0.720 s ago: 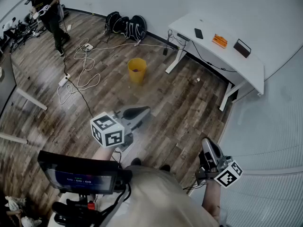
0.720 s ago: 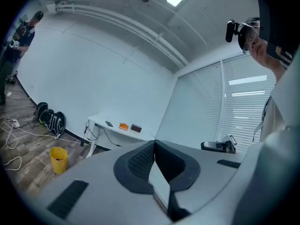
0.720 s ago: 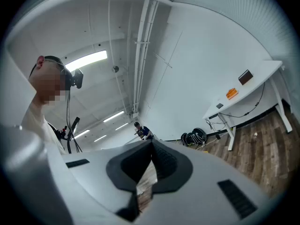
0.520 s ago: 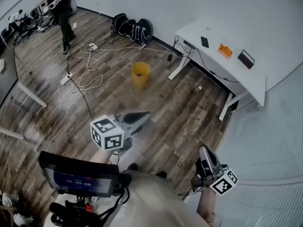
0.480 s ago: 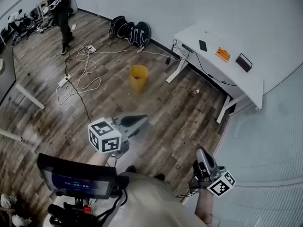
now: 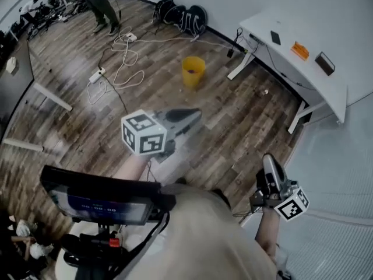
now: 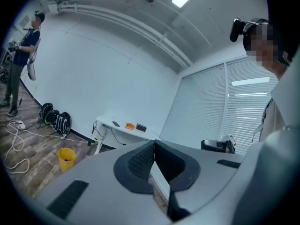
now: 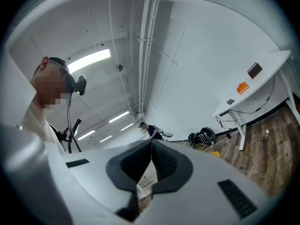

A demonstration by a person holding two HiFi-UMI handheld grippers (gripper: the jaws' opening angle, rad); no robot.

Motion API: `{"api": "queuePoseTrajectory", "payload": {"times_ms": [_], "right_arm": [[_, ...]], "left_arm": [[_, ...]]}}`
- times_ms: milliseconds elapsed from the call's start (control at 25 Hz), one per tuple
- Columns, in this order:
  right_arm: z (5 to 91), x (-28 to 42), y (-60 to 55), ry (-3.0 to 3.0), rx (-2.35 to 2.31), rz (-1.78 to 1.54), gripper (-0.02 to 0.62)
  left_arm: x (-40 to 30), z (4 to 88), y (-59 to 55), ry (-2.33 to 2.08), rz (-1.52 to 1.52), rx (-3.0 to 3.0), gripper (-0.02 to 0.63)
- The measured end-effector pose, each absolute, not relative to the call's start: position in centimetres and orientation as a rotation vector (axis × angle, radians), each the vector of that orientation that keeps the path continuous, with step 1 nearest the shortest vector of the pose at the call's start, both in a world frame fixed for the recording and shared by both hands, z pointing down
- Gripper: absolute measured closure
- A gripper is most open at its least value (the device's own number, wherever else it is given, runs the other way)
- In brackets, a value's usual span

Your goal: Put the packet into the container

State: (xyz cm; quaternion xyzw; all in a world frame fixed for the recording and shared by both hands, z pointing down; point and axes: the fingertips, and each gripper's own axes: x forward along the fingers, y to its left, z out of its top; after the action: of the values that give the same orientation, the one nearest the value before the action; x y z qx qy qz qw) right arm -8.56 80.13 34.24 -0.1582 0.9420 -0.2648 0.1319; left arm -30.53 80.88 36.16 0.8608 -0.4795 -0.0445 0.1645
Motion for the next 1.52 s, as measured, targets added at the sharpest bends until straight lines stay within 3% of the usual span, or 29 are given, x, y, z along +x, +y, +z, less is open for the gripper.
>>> {"api": "queuePoseTrajectory", "payload": {"times_ms": [280,880,1200,1520], "right_arm": [[34.6,-6.4,78.1,2.727,-0.5,-0.837,0.578],[35.6,11.5,60.8,2.684,-0.472,-0.818,0.578],[34.6,13.5,54.6,2.701,-0.483,-0.79,0.578],[34.1,8.8,49.9,2.695,-0.562,-0.784,0.578]], "left_arm": [[-30.7,35.4,78.5,-1.389,-0.151,2.376,0.597],[-14.7,33.5,62.7,-1.467,-0.124,2.315,0.597],[-8.4,33.5,55.9,-1.357,-0.078,2.454,0.597],[-11.2,33.4,48.5,-1.208,-0.141,2.536,0.597]]}}
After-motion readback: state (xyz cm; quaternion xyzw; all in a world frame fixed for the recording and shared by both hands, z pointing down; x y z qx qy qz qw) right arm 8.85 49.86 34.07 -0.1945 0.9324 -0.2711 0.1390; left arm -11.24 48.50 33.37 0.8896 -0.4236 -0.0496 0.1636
